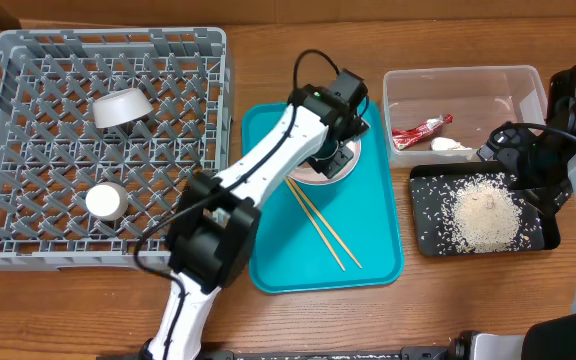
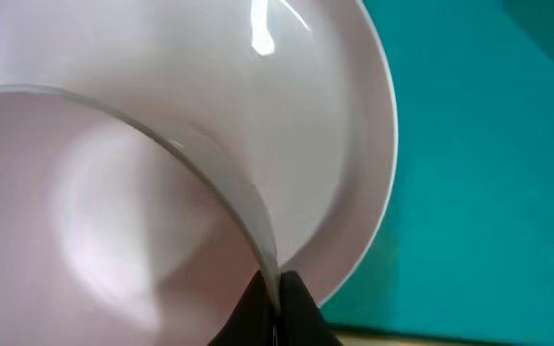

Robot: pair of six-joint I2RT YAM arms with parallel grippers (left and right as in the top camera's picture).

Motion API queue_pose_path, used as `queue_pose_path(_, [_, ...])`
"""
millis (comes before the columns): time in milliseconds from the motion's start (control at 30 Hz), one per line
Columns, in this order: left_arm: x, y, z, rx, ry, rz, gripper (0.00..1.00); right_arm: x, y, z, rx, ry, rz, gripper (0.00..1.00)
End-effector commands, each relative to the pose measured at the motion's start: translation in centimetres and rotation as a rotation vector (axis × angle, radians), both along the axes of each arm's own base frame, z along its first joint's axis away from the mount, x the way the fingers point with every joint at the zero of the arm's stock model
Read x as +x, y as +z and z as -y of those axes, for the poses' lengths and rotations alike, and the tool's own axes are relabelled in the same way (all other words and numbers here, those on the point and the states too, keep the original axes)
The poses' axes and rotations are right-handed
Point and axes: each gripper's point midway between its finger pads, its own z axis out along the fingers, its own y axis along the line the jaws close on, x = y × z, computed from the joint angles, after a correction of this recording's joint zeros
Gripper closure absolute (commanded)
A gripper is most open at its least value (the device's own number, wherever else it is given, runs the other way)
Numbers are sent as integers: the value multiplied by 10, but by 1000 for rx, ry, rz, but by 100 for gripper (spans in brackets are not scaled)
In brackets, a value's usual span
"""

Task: Sort waste into correct bins and load items into the dishwasher
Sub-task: 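Carry the pink bowl to the rack's back row and stand it upright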

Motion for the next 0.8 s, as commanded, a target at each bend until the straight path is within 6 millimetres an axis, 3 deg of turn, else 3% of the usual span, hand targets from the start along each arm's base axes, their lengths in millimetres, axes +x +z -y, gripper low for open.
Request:
queue_pose_path(0, [18,78,-10,-129,156,123,96,3,6,1,-6,6,23,0])
queue_pose_path(167, [26,133,-33,-316,224,130,96,3,6,1,-7,13,23,0])
queue_pose_path(300, [33,171,-68,-547,222,76,96,3,6,1,-9,25,23,0])
queue_pose_path(500, [44,193,-126,-780,248,22,96,3,6,1,-11,35,23,0])
queue_pose_path(767, [59,211,-197,-911,295,103,96,3,6,1,-11,35,22,0])
